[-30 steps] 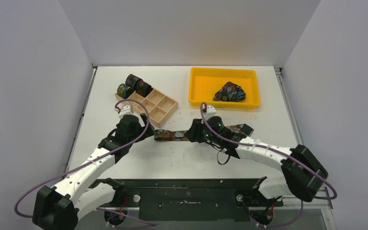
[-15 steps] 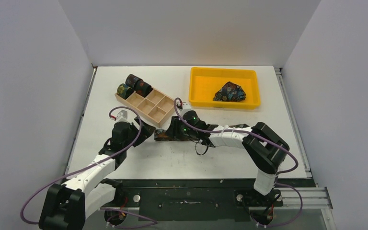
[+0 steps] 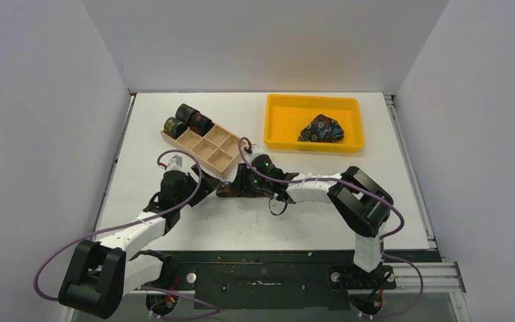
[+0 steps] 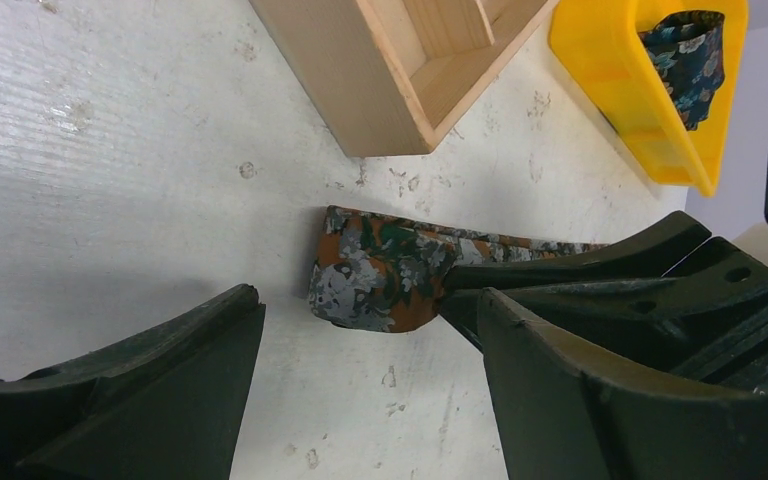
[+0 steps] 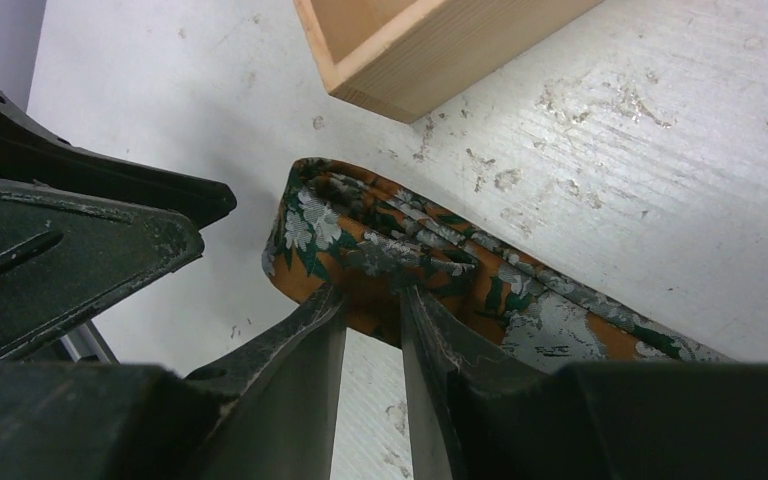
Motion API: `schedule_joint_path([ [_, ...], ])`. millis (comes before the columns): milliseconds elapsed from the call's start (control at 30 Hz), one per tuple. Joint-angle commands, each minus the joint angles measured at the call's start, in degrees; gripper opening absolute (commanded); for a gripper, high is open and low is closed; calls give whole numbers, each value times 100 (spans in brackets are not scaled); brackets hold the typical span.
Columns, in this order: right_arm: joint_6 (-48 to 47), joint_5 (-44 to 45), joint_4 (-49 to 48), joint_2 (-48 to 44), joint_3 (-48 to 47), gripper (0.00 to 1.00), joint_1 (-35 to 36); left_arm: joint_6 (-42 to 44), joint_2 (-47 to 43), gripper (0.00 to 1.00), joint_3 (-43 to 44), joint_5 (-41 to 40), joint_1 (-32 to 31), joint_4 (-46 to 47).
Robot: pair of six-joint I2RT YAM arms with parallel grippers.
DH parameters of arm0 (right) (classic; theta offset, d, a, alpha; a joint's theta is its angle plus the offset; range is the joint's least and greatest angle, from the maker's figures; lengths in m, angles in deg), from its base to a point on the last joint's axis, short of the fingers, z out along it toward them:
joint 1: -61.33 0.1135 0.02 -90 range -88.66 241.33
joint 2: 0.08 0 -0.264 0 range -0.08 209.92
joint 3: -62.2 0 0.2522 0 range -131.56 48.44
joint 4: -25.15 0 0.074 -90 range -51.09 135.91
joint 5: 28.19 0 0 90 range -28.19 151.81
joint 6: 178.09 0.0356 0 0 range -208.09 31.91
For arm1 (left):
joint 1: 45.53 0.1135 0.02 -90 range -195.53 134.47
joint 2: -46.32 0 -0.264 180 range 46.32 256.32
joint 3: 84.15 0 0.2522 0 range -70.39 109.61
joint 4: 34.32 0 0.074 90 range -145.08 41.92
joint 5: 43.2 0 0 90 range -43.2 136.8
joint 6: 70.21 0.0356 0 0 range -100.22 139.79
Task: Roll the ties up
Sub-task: Roll the tie at the center of the board.
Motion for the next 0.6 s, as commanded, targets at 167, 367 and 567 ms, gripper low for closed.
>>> schedule_joint_path([
  [167, -2, 83, -164, 106, 89, 28, -164, -28, 465, 75, -65, 314, 29, 799],
  [367, 5, 64, -203, 137, 222, 27, -211, -55, 751, 75, -106, 478, 35, 1109],
  [567, 14, 26, -262, 156, 295, 27, -225, -139, 1051, 74, -116, 714, 26, 1438],
])
